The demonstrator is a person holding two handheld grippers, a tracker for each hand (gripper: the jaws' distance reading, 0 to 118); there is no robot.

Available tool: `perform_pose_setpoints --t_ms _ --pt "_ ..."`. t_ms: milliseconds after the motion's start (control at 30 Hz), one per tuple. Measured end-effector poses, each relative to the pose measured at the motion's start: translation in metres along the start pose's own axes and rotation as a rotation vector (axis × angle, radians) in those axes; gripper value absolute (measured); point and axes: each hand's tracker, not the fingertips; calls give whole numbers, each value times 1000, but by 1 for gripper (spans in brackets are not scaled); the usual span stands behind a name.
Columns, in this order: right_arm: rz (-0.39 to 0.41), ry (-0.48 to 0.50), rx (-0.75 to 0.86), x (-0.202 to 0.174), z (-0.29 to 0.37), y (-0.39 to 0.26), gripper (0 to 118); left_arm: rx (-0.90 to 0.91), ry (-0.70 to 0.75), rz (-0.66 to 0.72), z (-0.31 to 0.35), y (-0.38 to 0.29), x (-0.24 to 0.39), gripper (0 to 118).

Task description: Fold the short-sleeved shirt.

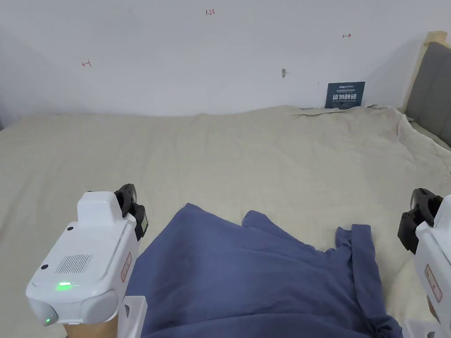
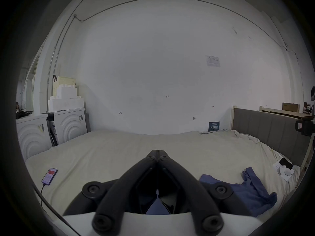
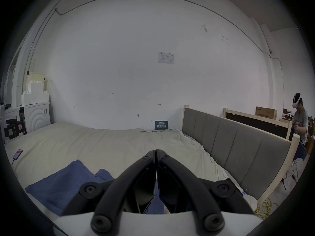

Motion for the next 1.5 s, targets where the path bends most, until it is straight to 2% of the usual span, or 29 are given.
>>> perform_pose_setpoints --t_ms 133,267,533,700,833,900,1000,1100,1267,1300,1367,1400,1433,1467,1500 --pt "-7 -1 -1 4 -6 -1 1 -20 -8 2 -13 1 3 0" --pt "-18 3 -4 7 -16 -2 1 -113 -53 17 -47 1 2 0" --pt "-20 11 -24 12 -45 -5 1 -371 -189 -30 -173 -16 7 0" --pt "-12 14 -53 14 -73 -14 1 -544 -209 -37 -252 -40 18 0" --pt "-5 12 -85 16 -96 -24 1 -688 -225 -105 -308 -67 30 28" --pt "1 6 -102 15 -105 -29 1 -752 -243 -114 -332 -82 35 33" --pt "0 3 -118 14 -114 -34 1 -850 -236 -125 -359 -101 39 71" --pt "9 -5 -138 12 -120 -40 1 -931 -198 -143 -382 -123 41 90" --pt "10 -16 -171 12 -125 -49 1 -980 -161 -158 -395 -147 38 90" --pt "11 -17 -175 12 -126 -50 1 -986 -164 -153 -395 -150 37 87" --pt "9 -20 -186 12 -126 -51 1 -1011 -202 -127 -393 -152 39 66" --pt "8 -22 -188 12 -126 -50 1 -1005 -192 -129 -389 -151 41 60" --pt "7 -22 -190 12 -126 -51 1 -992 -185 -135 -387 -147 43 49" --pt "8 -22 -192 12 -125 -50 1 -995 -191 -138 -386 -145 44 35" --pt "8 -22 -193 11 -125 -50 1 -989 -207 -153 -384 -144 44 9"
